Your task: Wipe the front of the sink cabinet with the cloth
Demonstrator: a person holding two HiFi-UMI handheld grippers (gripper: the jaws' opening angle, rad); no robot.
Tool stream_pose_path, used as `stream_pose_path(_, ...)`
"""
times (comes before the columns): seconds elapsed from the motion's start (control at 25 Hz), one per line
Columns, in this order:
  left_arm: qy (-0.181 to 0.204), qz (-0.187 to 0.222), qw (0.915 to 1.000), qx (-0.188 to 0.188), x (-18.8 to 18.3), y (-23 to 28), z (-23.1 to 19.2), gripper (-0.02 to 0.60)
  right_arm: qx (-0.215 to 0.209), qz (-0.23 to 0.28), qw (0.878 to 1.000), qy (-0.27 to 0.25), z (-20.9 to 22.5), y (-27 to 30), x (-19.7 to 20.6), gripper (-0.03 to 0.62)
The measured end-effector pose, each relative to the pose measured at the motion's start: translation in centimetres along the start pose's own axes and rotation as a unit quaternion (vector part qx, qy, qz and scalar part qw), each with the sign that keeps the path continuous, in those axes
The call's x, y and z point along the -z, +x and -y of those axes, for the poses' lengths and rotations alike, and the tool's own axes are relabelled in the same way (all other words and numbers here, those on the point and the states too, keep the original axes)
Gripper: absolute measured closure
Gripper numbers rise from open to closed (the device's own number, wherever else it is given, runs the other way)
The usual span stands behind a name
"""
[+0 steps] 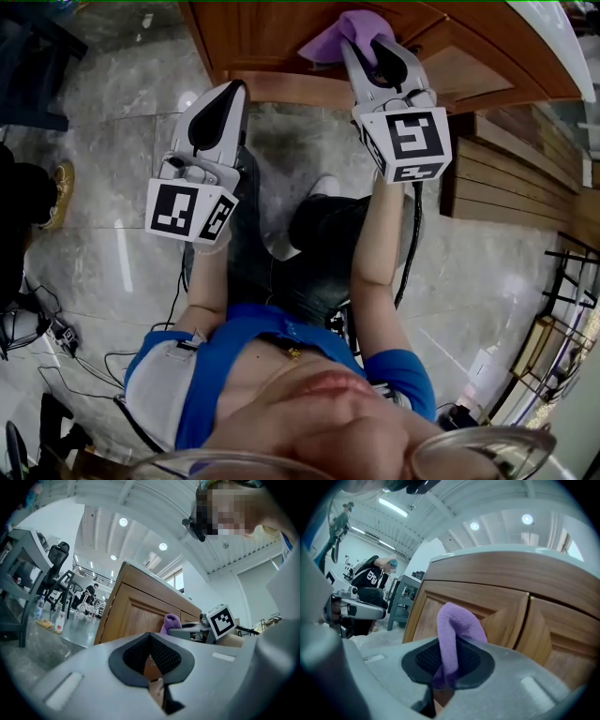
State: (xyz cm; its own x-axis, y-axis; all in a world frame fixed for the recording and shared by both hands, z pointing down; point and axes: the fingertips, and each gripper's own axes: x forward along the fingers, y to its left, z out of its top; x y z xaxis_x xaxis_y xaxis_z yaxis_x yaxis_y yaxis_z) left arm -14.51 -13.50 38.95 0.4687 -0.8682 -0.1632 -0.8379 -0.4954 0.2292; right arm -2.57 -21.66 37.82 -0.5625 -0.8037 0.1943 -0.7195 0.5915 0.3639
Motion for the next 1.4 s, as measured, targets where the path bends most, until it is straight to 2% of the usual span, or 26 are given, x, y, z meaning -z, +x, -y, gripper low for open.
stream_pose_path(0.28, -0.006, 0.0, 1.0, -0.001, 0.2, -0.4, -0.3, 0.583, -0.015, -0.043, 0.999, 0.006, -1.5, 0.8, 2.9, 0.54)
stream_pose_path(0.6, -0.006, 0.001, 1.0, -0.004, 0.3, -0.6, -0.5, 0.583, -0.01, -0.057, 0.998, 0.002, -2.0, 1.2, 3.2, 0.54)
stream_pose_path(0.92, -0.006, 0.006, 0.9999, -0.014, -0.3, -1.3, -1.1, 0.583, -0.058, -0.048, 0.997, -0.004, -5.3, 3.3, 2.3, 0.54)
stream_pose_path(1.4, 0.008, 0.007, 0.9985, -0.053, -1.1, -3.3, -2.9, 0.583, -0.125, -0.016, 0.992, -0.002, -9.7, 6.4, -0.3, 0.54)
